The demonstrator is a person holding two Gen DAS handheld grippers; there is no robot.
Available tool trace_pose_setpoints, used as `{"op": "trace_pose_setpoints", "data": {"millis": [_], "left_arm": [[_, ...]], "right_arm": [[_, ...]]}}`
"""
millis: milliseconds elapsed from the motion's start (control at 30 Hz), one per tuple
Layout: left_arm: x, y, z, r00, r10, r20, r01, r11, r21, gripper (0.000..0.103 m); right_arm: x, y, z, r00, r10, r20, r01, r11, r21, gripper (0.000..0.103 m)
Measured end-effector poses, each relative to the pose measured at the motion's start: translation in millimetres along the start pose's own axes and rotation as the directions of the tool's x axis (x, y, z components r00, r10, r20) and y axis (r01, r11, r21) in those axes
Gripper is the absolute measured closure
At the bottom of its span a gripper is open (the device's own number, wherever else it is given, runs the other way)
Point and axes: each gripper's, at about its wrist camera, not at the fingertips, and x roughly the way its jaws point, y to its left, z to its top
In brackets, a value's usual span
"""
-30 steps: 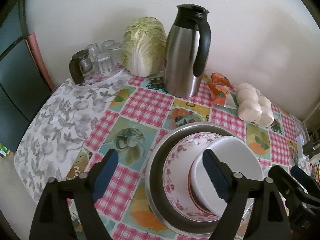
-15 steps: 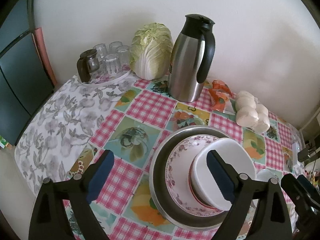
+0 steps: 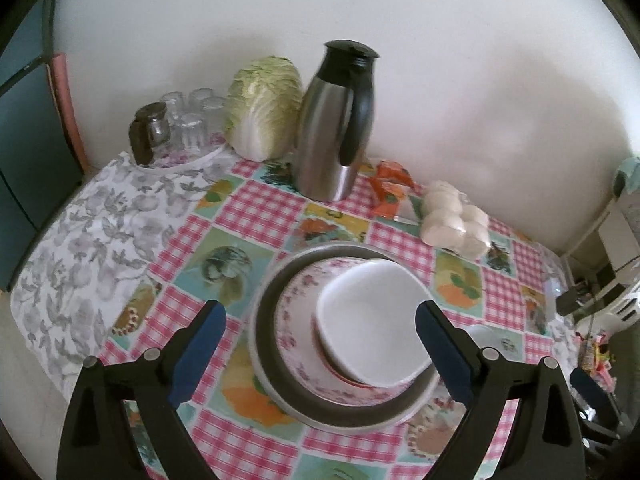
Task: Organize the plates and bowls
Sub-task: 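Move both grippers to the rim of the loose white bowl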
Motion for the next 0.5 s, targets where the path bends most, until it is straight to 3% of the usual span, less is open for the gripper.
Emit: {"op": "trace_pose_setpoints", "data": {"millis": [500], "left_arm": [[4, -80, -32, 0.992, -0.115, -0.047, 0.12, 0.985, 0.125, 0.007]], "right_arm": [[-12, -78, -4, 0.993, -0.119, 0.006, 0.117, 0.984, 0.133, 0.0]]}}
